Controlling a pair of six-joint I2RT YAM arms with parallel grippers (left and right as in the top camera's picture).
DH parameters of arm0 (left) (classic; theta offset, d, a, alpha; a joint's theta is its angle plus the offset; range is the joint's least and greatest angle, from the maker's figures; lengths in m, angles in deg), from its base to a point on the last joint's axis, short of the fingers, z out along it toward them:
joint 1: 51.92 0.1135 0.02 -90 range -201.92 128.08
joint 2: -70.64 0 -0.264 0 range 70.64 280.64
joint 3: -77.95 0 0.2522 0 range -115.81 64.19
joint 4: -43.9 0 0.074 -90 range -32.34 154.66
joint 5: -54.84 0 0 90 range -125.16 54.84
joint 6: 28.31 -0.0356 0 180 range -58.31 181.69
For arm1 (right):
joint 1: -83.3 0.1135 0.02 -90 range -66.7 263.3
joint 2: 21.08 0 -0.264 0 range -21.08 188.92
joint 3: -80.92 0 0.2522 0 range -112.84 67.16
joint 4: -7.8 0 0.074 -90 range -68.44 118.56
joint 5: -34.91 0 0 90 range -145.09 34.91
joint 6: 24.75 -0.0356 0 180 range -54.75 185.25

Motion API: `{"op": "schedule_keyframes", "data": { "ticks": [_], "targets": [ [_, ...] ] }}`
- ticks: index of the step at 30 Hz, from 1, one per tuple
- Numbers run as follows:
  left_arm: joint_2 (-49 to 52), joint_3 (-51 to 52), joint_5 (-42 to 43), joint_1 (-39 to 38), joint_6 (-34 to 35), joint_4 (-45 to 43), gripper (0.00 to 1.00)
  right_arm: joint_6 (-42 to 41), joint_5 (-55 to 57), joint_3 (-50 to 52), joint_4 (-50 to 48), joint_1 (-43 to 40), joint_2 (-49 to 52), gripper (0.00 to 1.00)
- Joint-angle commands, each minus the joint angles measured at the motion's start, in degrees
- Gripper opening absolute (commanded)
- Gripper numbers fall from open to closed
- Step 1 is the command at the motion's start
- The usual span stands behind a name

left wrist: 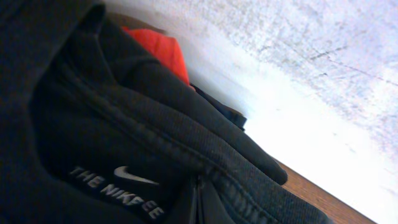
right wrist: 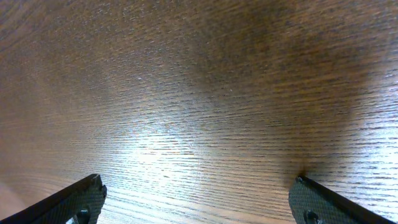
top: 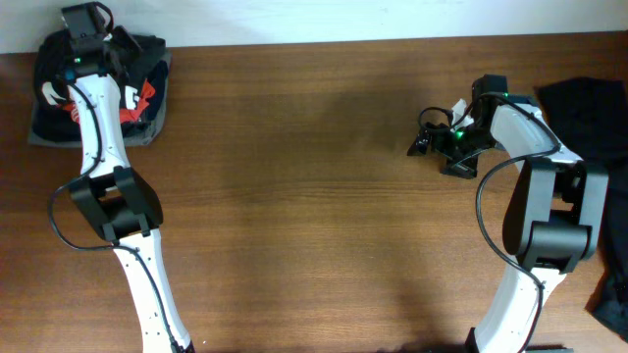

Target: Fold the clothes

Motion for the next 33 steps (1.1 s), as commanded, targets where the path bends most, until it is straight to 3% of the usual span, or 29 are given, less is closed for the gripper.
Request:
{"op": "schedule_keyframes", "data": {
  "ticks": [1,5,17,23,27,33],
  "targets": [
    [-4.5,-1.6,1.3,1.2,-2.6,0.0,0.00,-0.5,1.2,2.8,0.8,0.9,3.6,0.99],
    [-7.1,-1.6,1.2,1.8,-8.5,0.0,0.00,-0.5,1.2,2.8,0.3,0.9,3.6,0.99],
    [-11.1,-1.5,-6.9,5.4,-8.8,3.1,0.01,-0.5,1.2,2.8,0.2,0.9,3.6,0.99],
    [-10.5,3.4,-7.3,7.1,-9.3,6.4,0.01,-0.5,1.2,2.8,0.0,0.9,3.6,0.99],
    [-9.6,9.7,-10.9,8.0,-9.5,2.0,0.01,-0.5,1.2,2.8,0.2,0.9,3.6,0.99],
    [-6.1,17.6,-18.1,9.1,-9.5,-13.0,0.01,-0.5,1.2,2.8,0.9,0.9,3.6,0.99]
  ]
}}
